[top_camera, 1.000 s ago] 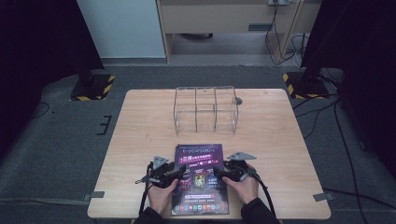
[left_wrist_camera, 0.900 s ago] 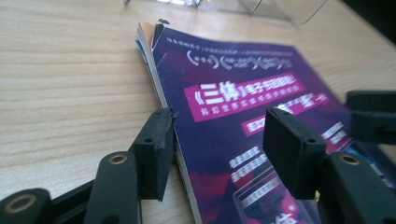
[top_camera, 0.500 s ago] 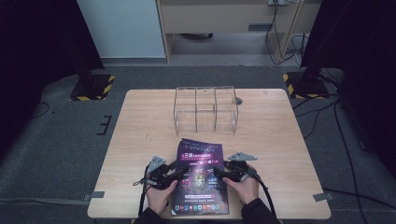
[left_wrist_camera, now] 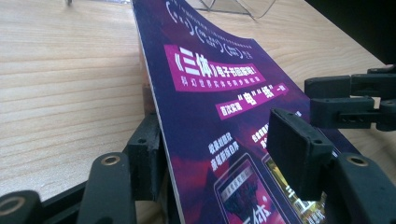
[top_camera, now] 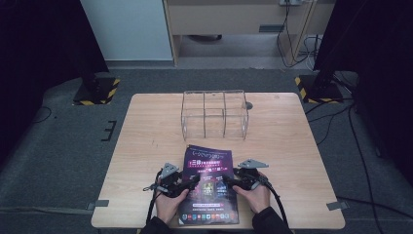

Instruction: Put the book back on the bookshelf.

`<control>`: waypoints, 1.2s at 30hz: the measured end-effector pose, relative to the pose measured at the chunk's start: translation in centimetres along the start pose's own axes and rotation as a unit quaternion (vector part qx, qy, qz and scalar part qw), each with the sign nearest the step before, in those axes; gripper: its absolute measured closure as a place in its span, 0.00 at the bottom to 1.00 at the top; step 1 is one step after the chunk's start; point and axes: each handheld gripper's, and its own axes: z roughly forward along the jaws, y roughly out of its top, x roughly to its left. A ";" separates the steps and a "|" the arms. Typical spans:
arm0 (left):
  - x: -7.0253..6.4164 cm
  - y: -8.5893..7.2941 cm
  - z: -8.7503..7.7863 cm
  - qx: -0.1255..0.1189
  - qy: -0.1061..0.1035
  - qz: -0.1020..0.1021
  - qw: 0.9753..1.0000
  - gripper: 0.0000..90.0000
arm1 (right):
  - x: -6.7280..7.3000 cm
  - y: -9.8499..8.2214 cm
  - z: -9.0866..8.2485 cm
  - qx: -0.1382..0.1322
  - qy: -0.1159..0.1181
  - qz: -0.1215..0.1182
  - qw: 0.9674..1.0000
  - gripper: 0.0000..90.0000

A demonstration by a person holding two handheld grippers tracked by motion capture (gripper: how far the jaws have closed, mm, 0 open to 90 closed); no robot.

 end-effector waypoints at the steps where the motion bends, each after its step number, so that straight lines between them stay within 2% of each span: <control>1: 0.2 0.1 0.2 0.003 -0.006 -0.005 1.000 0.44 | 0.0 0.0 0.0 0.000 0.001 -0.001 1.000 0.48; 3: 0.3 0.1 0.1 0.002 -0.006 -0.007 1.000 0.46 | -0.1 0.0 0.0 0.000 0.002 -0.002 1.000 0.48; 6: 0.2 0.2 -0.1 -0.002 -0.002 -0.001 1.000 0.53 | -0.1 0.0 0.0 0.002 0.003 -0.004 1.000 0.48; 8: 0.2 0.3 -0.2 -0.006 -0.009 -0.004 1.000 0.61 | -0.1 0.0 0.0 0.002 0.003 -0.004 1.000 0.48; 9: 0.0 0.5 -0.2 -0.010 -0.022 -0.005 1.000 0.65 | -0.1 0.0 0.0 0.002 0.003 -0.004 1.000 0.48; 10: -0.2 0.5 -0.2 -0.007 -0.022 0.005 1.000 0.67 | -0.1 0.0 0.0 0.003 0.003 -0.004 1.000 0.48; 11: -0.4 0.5 -0.1 -0.002 -0.016 0.013 1.000 0.70 | -0.1 0.0 0.0 0.002 0.004 -0.005 1.000 0.48; 12: -0.4 0.5 -0.1 -0.002 -0.016 0.013 1.000 0.71 | -0.1 0.0 0.0 0.002 0.004 -0.005 1.000 0.48; 13: -0.6 0.4 0.1 0.005 -0.006 0.017 1.000 0.73 | -0.1 0.0 0.0 0.000 0.003 -0.007 1.000 0.47; 17: -0.4 0.5 0.0 0.006 0.000 0.009 1.000 0.85 | -0.1 0.0 0.1 -0.001 0.003 -0.008 1.000 0.47; 18: -0.3 0.5 -0.1 0.008 -0.001 0.005 1.000 0.86 | -0.1 0.0 0.1 -0.002 0.004 -0.008 1.000 0.47; 22: -0.7 0.6 -0.2 0.007 0.002 0.017 1.000 0.91 | -0.1 0.1 0.1 0.002 0.010 -0.009 1.000 0.45; 26: -1.0 0.7 -0.5 -0.005 -0.005 0.020 1.000 0.93 | -0.2 0.3 0.0 0.007 0.017 -0.006 1.000 0.41; 36: -1.4 1.2 -1.3 -0.030 -0.026 0.021 0.999 0.93 | -0.9 1.3 -1.3 -0.020 0.024 -0.016 0.999 0.38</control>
